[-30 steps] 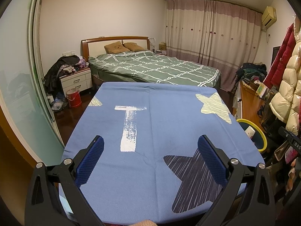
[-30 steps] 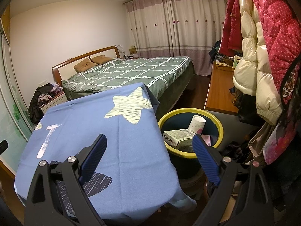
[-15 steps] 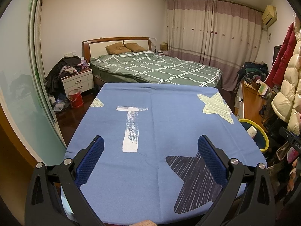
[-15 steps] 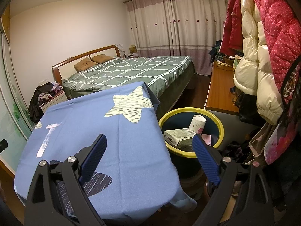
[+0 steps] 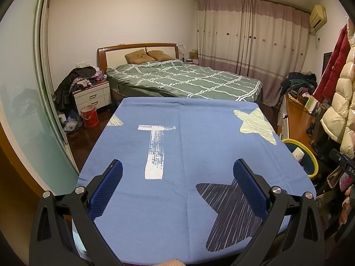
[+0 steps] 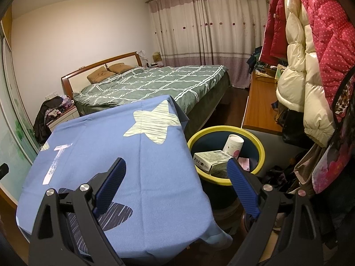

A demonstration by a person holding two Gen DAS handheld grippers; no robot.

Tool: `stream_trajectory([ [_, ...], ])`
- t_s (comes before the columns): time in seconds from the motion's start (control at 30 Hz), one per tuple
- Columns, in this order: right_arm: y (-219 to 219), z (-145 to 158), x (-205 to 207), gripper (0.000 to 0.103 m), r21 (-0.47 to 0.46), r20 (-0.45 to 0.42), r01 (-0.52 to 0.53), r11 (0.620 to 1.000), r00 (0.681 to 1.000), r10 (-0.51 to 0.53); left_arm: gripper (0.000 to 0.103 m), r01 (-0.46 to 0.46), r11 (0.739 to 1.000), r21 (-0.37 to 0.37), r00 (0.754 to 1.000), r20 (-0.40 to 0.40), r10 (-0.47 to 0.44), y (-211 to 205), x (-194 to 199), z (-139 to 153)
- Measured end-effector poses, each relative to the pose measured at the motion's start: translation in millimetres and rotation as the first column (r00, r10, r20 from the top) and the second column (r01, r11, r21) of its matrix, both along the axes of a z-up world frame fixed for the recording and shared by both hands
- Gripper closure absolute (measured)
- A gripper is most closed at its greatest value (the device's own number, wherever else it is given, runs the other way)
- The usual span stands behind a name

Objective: Collect trash

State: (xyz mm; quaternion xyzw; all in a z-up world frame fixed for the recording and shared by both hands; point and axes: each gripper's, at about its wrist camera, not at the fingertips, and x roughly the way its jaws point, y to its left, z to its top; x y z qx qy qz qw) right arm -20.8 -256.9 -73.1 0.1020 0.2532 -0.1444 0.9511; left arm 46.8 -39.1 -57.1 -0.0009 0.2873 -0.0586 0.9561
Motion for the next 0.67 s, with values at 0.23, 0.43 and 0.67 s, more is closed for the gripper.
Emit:
stream_trajectory([
  [0.23,-0.7,-1.1,1.4,0.016,0.002,-0.003,0.001,1.0,1.0,-0.001,0.005,0.007,1.0,0.004,1.0,0.001,-0.007,-2.5,1.4,0.1],
  [0.43,0.3,-1.7,13.1,0.015,0.004,-0.014,-0.027,1.0,1.0,0.027,0.005,0.024,0.999,-0.021,0.999,-0.048,-0.025,-1.8,20.0,-4.6],
  [0.67,12.9,-9.3,106.7,0.008,-0.016,-0.095,-0.139,0.99,0.986,0.137,0.005,-0.046,0.999,0.025,0.989,-0.138,0.049,8.5,117.3,-36.0],
])
